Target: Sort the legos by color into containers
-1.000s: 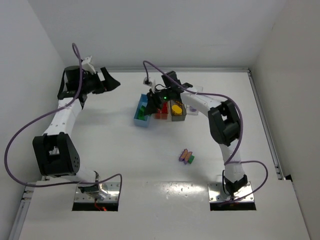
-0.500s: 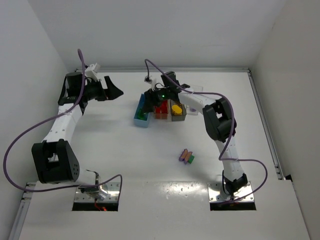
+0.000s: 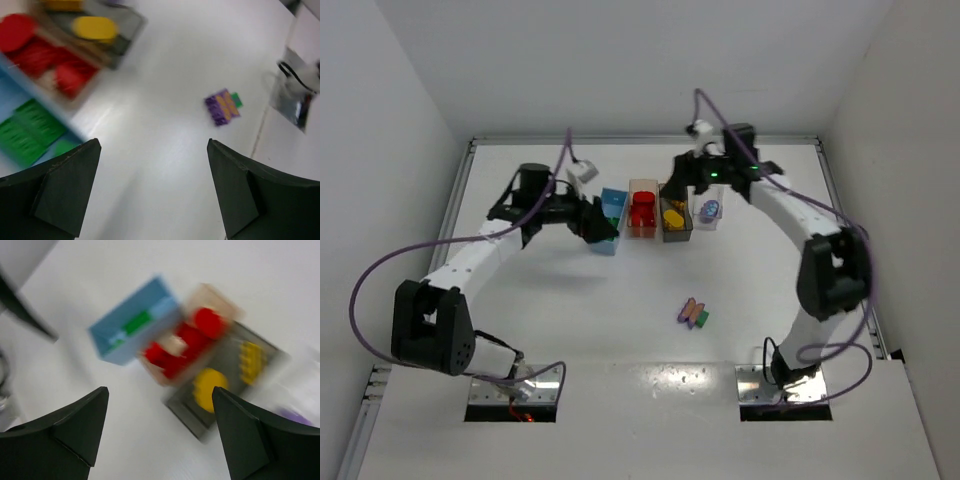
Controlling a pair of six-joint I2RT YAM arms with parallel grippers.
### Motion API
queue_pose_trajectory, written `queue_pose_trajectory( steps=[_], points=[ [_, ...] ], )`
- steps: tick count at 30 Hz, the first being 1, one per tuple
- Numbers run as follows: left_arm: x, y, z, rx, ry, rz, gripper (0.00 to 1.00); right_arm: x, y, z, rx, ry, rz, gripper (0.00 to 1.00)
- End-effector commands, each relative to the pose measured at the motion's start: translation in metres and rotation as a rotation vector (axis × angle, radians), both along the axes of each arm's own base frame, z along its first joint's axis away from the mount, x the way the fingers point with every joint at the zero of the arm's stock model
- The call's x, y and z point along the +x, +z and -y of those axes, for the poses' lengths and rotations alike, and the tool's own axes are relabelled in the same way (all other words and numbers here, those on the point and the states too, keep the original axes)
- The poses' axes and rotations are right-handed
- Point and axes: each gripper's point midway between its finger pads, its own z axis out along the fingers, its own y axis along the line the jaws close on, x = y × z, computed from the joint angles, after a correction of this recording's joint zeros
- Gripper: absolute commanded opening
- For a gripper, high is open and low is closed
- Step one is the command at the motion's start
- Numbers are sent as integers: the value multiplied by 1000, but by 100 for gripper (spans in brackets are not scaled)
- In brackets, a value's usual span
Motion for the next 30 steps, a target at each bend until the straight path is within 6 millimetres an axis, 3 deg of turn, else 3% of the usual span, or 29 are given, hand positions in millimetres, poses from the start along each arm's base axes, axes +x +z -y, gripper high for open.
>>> queue_pose_trajectory(
  steps=[1,2,3,4,7,8,12,13,16,23,30],
  points=[
    [-44,-15,55,118,-354,133,94,-7,6,87,-118,-178,49,84],
    [-53,-24,65,144,-426,134,94,-9,4,113,-144,-228,46,84],
    [-58,-47,76,187,-495,96,94,-20,-2,127,-171,-249,24,84],
    [-75,-51,94,228,-618,131,94,-34,-2,144,-211,-267,53,84],
    [-82,-83,119,329,-762,171,97,-57,-14,188,-262,-371,35,84],
    [-89,-90,133,363,-813,202,98,-66,-7,207,-267,-420,44,86],
    [-100,-111,170,394,-955,269,98,-93,-6,237,-263,-516,12,86],
    [-107,-119,184,396,-1013,300,98,-99,-9,239,-262,-516,6,86],
    [-121,-132,197,437,-1114,382,98,-114,-8,250,-268,-556,-5,86],
    [-135,-152,209,440,-1202,426,98,-138,-4,260,-267,-603,-36,87],
    [-134,-159,220,441,-1207,459,98,-145,5,265,-246,-623,-29,87]
  ],
)
